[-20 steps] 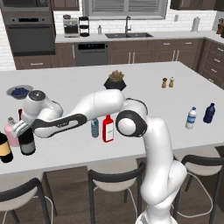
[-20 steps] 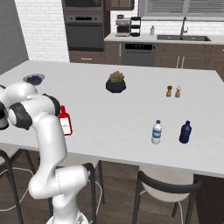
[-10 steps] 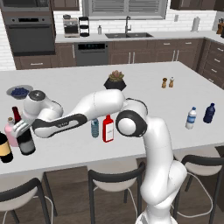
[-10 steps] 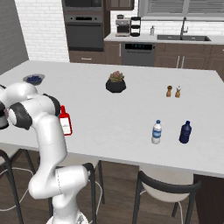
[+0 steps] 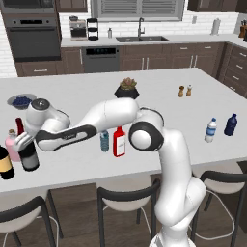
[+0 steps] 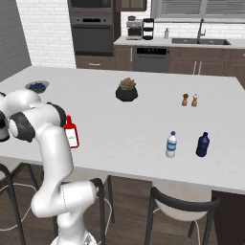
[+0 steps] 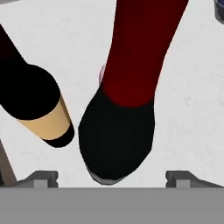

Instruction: Move the plastic bottles in the middle to the plastics group, and the glass bottles in the middle to the glass group.

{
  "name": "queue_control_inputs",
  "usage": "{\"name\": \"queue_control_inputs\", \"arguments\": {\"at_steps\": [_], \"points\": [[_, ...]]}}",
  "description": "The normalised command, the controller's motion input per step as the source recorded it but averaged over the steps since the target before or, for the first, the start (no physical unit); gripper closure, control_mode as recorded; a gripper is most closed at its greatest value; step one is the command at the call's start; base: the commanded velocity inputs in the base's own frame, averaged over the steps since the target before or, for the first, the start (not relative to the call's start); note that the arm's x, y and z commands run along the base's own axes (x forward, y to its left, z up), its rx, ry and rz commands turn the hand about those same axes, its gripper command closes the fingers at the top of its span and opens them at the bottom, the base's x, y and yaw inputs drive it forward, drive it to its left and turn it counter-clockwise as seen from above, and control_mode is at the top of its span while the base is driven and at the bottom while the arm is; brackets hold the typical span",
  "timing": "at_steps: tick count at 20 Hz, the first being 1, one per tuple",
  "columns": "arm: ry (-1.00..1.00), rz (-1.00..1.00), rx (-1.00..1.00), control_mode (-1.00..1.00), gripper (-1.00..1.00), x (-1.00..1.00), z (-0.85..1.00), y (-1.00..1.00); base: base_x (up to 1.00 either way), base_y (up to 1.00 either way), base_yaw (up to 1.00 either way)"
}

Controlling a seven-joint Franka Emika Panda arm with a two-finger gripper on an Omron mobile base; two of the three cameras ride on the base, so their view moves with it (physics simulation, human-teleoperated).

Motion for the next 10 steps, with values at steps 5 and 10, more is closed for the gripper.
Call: {"name": "queue_control_inputs", "arguments": {"at_steps": [5,10], "points": [[0.07,-0.02,0.0,-1.0,-1.0,-0.32,0.24,-0.58,0.0,0.0,0.0],[0.05,-0.08,0.0,-1.0,-1.0,-0.43,0.3,-0.91,0.0,0.0,0.0]]}}
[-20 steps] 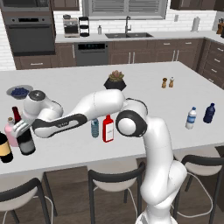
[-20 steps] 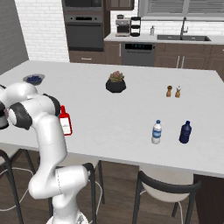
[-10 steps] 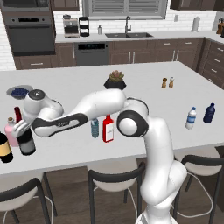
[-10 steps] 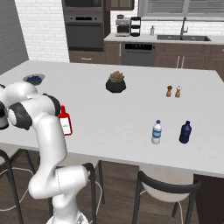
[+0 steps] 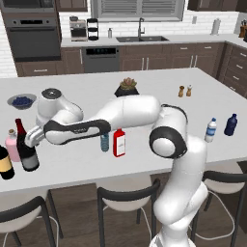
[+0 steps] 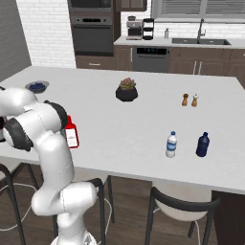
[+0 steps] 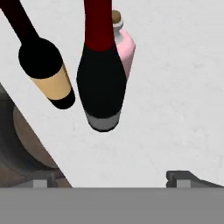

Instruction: Move the plastic bottles in the middle to the plastics group, and the glass bottles in the middle to the glass group.

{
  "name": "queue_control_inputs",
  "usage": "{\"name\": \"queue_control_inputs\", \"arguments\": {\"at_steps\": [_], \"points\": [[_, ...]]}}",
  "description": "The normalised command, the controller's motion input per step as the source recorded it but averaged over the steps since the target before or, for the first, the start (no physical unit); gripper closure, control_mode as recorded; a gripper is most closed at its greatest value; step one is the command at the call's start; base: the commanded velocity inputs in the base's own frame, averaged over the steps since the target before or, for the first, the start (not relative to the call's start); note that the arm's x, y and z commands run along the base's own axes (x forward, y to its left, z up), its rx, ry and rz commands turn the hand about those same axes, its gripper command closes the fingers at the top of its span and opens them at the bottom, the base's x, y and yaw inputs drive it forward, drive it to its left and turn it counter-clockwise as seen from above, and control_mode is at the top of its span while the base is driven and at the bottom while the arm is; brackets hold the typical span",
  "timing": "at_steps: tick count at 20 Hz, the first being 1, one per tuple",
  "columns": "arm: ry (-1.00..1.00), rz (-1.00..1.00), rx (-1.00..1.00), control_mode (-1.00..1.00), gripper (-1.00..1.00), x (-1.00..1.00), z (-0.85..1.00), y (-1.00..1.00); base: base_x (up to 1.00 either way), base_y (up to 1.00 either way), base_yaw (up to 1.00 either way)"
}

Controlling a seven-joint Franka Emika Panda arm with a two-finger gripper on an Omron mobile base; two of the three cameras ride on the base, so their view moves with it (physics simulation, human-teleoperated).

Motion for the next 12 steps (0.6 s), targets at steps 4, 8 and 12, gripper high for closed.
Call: {"name": "queue_control_inputs", "arguments": {"at_steps": [4,8,12], "points": [[0.0,-0.16,0.0,-1.0,-1.0,-0.45,0.03,-1.0,0.0,0.0,0.0],[0.0,-0.17,0.0,-1.0,-1.0,-0.4,0.0,-1.0,0.0,0.0,0.0],[0.0,-0.16,0.0,-1.0,-1.0,-0.28,0.0,-1.0,0.0,0.0,0.0]]}}
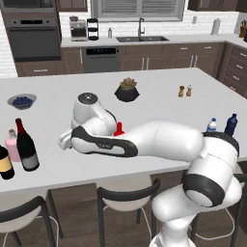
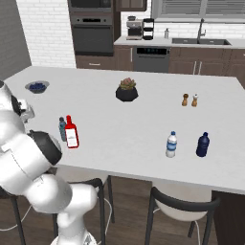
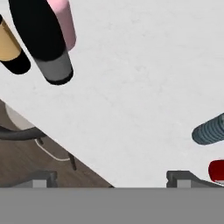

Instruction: Move the plastic bottles in the middle to the plastics group, and the glass bottles in the middle to the glass group.

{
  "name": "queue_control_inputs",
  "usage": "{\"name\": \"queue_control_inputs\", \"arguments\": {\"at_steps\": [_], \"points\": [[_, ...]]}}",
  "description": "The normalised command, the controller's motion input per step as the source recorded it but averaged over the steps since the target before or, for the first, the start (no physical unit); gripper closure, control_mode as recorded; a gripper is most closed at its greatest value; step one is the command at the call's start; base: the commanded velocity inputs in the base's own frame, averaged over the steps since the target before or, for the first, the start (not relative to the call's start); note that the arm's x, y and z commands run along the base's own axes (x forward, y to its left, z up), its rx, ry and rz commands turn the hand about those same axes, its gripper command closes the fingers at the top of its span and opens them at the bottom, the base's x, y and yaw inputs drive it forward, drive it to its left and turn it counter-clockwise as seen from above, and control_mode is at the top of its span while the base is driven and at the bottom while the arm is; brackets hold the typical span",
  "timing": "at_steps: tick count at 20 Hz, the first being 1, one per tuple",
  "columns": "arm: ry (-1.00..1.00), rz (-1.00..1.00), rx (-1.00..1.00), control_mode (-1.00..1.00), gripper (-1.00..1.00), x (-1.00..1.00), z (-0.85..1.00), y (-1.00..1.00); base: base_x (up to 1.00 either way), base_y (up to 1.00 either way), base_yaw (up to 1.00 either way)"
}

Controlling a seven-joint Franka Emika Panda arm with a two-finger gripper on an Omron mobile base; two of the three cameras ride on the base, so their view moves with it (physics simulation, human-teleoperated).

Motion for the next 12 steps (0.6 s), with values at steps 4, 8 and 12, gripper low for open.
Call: {"name": "queue_control_inputs", "arguments": {"at_steps": [4,8,12], "points": [[0.04,-0.14,0.0,-1.0,-1.0,-0.12,0.16,-1.0,0.0,0.0,0.0],[0.06,-0.15,0.0,-1.0,-1.0,-0.09,0.36,-1.0,0.0,0.0,0.0],[0.05,-0.18,0.0,-1.0,-1.0,-0.01,0.36,-1.0,0.0,0.0,0.0]]}}
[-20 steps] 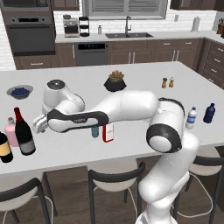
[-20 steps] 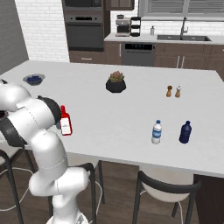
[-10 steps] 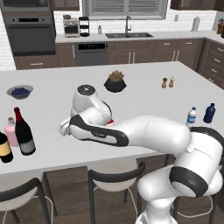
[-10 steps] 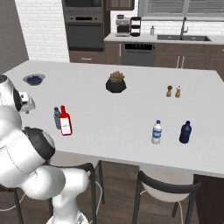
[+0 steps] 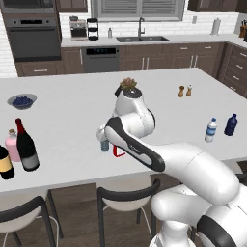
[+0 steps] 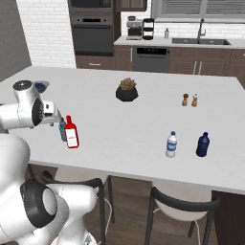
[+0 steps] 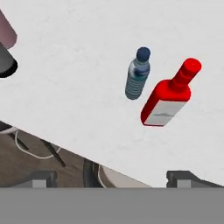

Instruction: Move the plastic bottles in the middle to the plastics group, and the glass bottles in the middle to the glass group.

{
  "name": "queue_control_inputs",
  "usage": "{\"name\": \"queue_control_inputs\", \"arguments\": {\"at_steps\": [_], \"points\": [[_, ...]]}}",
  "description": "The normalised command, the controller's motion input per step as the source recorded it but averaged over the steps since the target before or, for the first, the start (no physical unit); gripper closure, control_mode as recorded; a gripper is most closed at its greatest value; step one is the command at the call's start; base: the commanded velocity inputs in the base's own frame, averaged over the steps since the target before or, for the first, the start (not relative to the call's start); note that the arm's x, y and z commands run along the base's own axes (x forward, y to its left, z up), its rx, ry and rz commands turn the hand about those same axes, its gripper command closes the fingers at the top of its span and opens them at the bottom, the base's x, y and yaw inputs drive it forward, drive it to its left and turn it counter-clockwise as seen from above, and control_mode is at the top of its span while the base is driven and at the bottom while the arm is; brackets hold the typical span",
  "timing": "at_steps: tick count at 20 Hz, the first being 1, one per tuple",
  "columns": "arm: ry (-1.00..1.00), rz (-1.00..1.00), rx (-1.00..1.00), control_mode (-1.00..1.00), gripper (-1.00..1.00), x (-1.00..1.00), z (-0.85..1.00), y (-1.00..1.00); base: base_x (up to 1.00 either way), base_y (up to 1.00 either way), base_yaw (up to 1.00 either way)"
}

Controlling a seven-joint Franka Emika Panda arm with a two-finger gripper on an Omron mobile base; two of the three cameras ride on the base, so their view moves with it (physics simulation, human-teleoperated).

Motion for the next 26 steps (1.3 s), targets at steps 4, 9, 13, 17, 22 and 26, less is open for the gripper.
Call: {"name": "queue_control_inputs", "arguments": {"at_steps": [4,9,13,17,22,26], "points": [[0.06,-0.2,0.0,-1.0,-1.0,0.0,0.29,-1.0,0.0,0.0,0.0],[0.01,-0.1,0.0,-1.0,-1.0,0.11,0.03,-0.72,0.0,0.0,0.0],[-0.07,0.0,0.0,-1.0,-1.0,0.37,-0.11,-0.08,0.0,0.0,0.0],[-0.03,0.0,0.0,-1.0,-1.0,0.39,0.0,0.06,0.0,0.0,0.0],[0.0,0.0,0.0,-1.0,-1.0,0.38,-0.04,0.28,0.0,0.0,0.0],[0.01,0.0,0.0,-1.0,-1.0,0.29,-0.17,0.33,0.0,0.0,0.0]]}}
